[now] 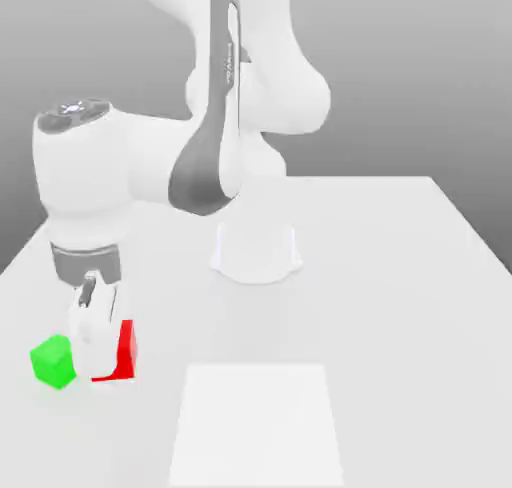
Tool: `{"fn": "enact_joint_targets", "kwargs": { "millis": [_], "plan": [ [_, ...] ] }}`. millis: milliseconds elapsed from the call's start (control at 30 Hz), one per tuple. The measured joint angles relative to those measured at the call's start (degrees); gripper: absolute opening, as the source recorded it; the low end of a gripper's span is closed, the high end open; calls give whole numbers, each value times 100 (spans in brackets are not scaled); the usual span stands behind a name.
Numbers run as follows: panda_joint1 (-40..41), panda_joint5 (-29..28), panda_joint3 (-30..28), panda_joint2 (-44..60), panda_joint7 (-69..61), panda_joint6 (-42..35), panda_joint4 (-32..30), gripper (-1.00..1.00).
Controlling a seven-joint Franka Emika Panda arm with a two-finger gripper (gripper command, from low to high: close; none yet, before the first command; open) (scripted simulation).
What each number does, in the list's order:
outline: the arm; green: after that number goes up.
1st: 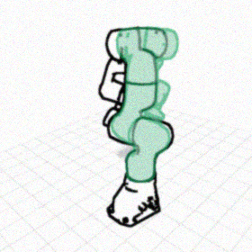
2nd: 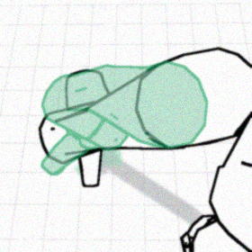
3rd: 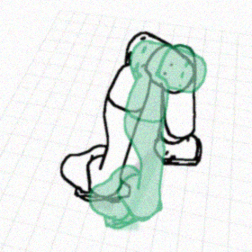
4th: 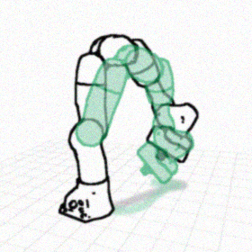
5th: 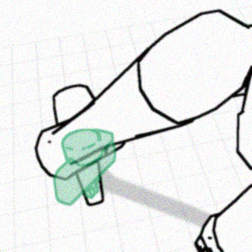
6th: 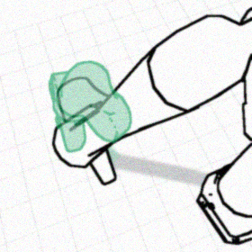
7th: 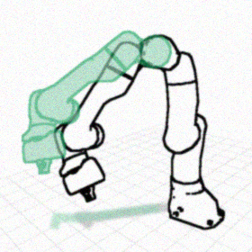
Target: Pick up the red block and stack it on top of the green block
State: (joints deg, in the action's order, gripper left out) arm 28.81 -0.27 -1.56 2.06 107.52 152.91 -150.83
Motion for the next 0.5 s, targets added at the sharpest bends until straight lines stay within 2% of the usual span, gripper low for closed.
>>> {"fn": "enact_joint_targets", "kwargs": {
  "millis": [200, 267, 367, 400, 500],
  "plan": [
    [899, 7, -419, -261, 612, -100, -152, -100],
    [1215, 45, -348, -23, 651, 144, -153, -100],
    [1092, 134, -210, 527, 608, 673, -133, -100],
    [1104, 179, -178, 713, 575, 850, -127, 100],
    [1104, 179, -178, 713, 575, 850, -127, 100]
  ]
}}
